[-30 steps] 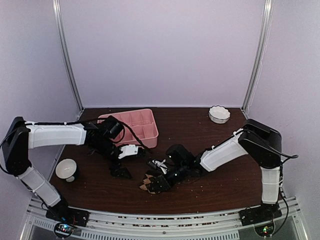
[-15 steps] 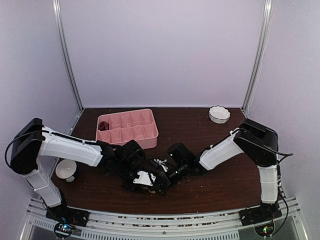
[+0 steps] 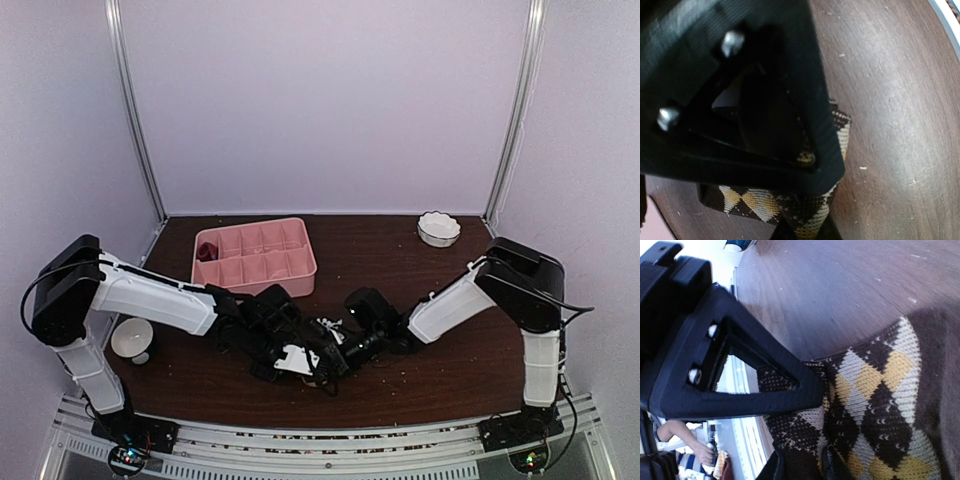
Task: Roll the socks
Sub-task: Roll the sock at the center of the board.
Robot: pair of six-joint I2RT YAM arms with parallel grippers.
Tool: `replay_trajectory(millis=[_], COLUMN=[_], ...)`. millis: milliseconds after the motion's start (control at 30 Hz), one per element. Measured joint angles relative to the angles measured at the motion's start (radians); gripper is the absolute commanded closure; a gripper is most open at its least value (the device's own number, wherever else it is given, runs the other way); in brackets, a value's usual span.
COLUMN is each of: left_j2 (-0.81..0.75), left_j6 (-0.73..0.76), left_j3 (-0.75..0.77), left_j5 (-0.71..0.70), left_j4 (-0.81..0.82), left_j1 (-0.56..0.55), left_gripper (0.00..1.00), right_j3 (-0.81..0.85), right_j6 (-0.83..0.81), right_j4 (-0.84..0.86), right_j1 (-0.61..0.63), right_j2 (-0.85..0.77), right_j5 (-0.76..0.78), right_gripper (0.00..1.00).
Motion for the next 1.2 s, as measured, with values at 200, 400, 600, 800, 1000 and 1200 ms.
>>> replay_trajectory(millis=[200, 400, 600, 800, 1000, 1200], left_j2=[0.100, 0.195, 0.264, 0.330, 0.361, 0.406], left_j6=[-0.033, -0.056, -0.079, -0.088, -0.092, -0.102], left_j3=[0.135, 0.254, 0.341, 0.417, 0.446, 0.487], left_j5=[0.106, 0.259, 0.346, 0.444, 0.502, 0.571], left_j4=[-0.088, -0.204, -0.294, -0.380, -0.422, -0.482], left_j1=[0.034, 0.090, 0.117, 0.154, 0.173, 0.192], left_gripper=[0.98, 0.98, 0.99, 0.99, 0.98, 0.98], right_j3=[-0.159, -0.304, -0.415, -0.562, -0.649, -0.630], right_j6=[-0.020, -0.045, -0.078, -0.104, -0.109, -0.332], right_j4=[0.031, 0.113, 0.133, 0.022, 0.039, 0.092], right_j1=[0.001, 0.002, 0.011, 0.012, 0.003, 0.133], right_j2=[-0.156, -0.290, -0.411, -0.636, -0.734, -0.713], right_j5=[0.147, 0.273, 0.452, 0.736, 0.871, 0.878], right_gripper=[0.49, 0.00, 0.00, 0.00, 0.00, 0.08])
